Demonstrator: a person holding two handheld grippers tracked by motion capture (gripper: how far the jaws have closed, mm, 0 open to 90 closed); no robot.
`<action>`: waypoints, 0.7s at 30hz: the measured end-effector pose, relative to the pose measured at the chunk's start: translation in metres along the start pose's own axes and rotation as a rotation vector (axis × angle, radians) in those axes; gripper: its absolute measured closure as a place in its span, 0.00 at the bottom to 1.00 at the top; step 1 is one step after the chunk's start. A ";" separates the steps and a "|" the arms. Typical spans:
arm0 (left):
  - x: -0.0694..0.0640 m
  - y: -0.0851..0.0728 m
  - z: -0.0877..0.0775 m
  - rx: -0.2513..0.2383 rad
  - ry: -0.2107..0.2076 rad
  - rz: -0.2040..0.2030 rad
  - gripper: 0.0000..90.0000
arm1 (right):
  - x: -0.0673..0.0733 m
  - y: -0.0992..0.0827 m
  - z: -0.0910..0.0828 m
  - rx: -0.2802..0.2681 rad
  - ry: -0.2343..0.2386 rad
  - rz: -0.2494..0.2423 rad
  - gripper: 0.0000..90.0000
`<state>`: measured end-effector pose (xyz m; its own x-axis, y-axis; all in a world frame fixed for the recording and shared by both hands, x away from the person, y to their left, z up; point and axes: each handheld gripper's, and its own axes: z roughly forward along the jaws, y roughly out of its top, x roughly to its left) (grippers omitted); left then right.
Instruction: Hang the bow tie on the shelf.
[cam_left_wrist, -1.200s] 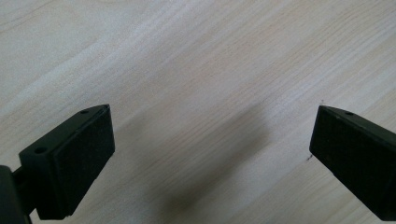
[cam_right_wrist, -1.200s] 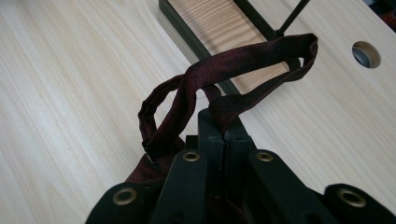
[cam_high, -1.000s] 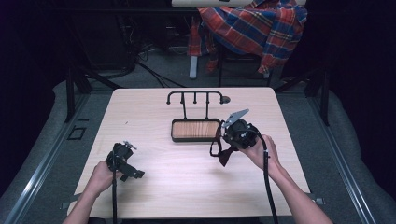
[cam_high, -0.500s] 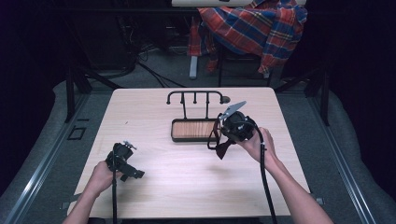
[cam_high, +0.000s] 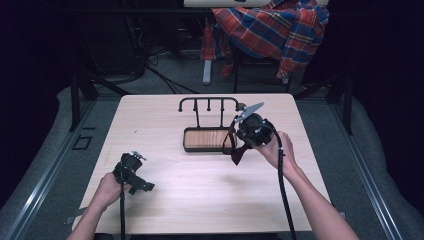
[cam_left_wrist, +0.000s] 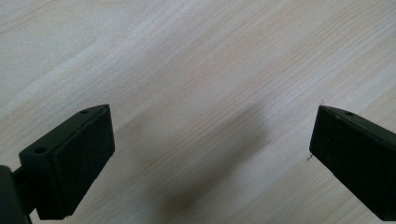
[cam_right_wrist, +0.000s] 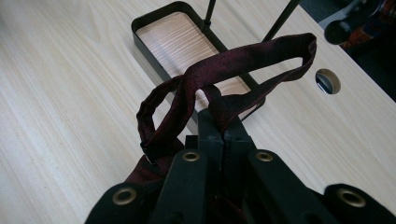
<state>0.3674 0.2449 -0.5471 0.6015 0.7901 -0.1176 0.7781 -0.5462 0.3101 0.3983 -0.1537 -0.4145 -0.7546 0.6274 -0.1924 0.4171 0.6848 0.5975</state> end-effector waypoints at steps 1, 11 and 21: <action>0.000 0.000 0.000 0.000 -0.001 0.000 0.00 | -0.001 0.001 -0.001 0.006 -0.001 -0.004 0.99; 0.000 0.000 0.000 0.000 -0.001 -0.001 0.00 | -0.004 0.008 -0.004 -0.002 -0.019 -0.002 0.99; 0.000 0.000 0.000 0.001 -0.002 0.000 0.00 | -0.013 0.015 -0.006 0.000 -0.043 0.007 0.99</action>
<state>0.3674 0.2447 -0.5471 0.6018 0.7897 -0.1194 0.7783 -0.5463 0.3096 0.4118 -0.1534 -0.3984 -0.7292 0.6475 -0.2212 0.4226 0.6805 0.5986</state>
